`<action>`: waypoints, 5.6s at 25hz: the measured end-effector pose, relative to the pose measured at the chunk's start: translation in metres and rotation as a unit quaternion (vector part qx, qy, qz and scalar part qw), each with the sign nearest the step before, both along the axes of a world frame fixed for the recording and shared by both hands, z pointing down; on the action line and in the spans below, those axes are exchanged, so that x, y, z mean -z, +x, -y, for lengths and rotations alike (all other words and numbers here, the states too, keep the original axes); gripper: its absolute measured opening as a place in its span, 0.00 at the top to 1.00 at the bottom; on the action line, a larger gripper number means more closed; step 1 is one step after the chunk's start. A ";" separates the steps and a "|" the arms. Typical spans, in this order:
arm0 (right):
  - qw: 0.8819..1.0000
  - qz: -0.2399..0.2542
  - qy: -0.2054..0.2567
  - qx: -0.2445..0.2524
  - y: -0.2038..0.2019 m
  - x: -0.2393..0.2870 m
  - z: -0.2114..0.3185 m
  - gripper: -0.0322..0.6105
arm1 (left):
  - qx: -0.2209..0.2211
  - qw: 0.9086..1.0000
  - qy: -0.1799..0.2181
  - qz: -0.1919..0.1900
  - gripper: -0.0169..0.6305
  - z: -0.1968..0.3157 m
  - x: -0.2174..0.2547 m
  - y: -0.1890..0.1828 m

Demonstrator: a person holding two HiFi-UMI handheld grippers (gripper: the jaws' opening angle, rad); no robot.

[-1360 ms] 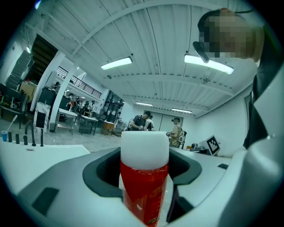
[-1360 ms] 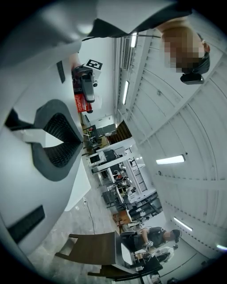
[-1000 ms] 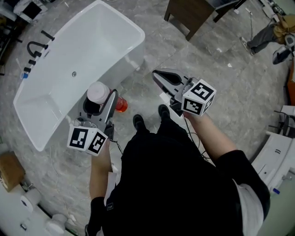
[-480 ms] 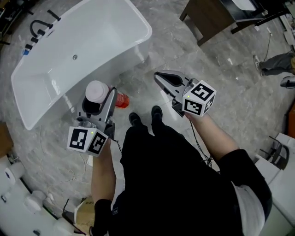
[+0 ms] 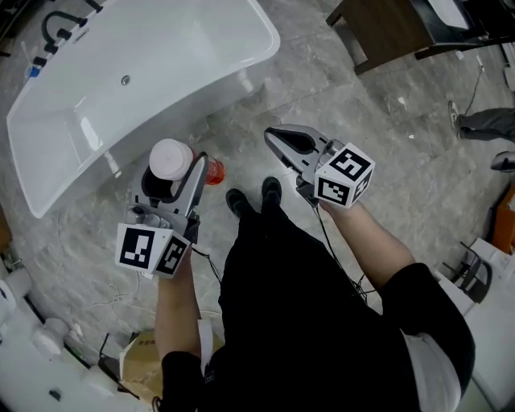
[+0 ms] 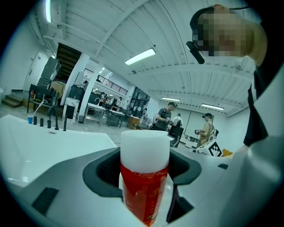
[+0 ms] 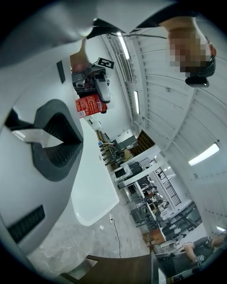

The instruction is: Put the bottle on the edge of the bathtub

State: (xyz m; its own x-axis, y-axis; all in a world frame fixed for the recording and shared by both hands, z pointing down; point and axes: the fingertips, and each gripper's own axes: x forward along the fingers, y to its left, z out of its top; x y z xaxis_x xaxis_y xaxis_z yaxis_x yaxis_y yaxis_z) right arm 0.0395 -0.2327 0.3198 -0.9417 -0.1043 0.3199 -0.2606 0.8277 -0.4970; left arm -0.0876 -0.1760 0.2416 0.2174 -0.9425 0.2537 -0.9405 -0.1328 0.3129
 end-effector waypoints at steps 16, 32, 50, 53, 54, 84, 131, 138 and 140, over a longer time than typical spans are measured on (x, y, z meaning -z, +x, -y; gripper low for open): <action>1.000 -0.002 -0.023 0.021 -0.063 -0.139 0.014 0.91 | 0.018 0.998 -0.048 -0.027 0.52 0.005 -0.142 -0.042; 0.999 0.005 -0.031 0.026 -0.088 -0.263 0.013 0.91 | 0.013 0.997 -0.072 -0.002 0.52 0.007 -0.295 -0.048; 0.998 0.027 0.006 0.051 -0.111 -0.446 0.066 0.91 | -0.003 0.998 -0.054 0.041 0.51 0.060 -0.500 -0.052; 0.998 0.030 0.013 0.062 -0.118 -0.472 0.065 0.91 | -0.013 0.998 -0.058 0.037 0.52 0.064 -0.530 -0.054; 0.997 0.029 0.017 0.066 -0.120 -0.481 0.066 0.91 | -0.020 0.997 -0.059 0.038 0.52 0.066 -0.539 -0.053; 0.988 -0.025 0.082 0.128 -0.104 -0.574 0.036 0.91 | -0.092 0.979 -0.164 0.077 0.51 0.050 -0.757 -0.060; 0.981 -0.048 0.023 0.187 -0.130 -0.599 0.003 0.91 | -0.079 0.983 -0.124 0.112 0.57 0.043 -0.764 -0.076; 0.981 -0.070 0.035 0.178 -0.136 -0.547 -0.025 0.91 | -0.010 0.992 -0.121 0.043 0.69 0.019 -0.676 -0.090; 0.980 -0.082 0.046 0.175 -0.132 -0.526 -0.038 0.91 | -0.015 0.990 -0.135 0.046 0.73 0.001 -0.644 -0.083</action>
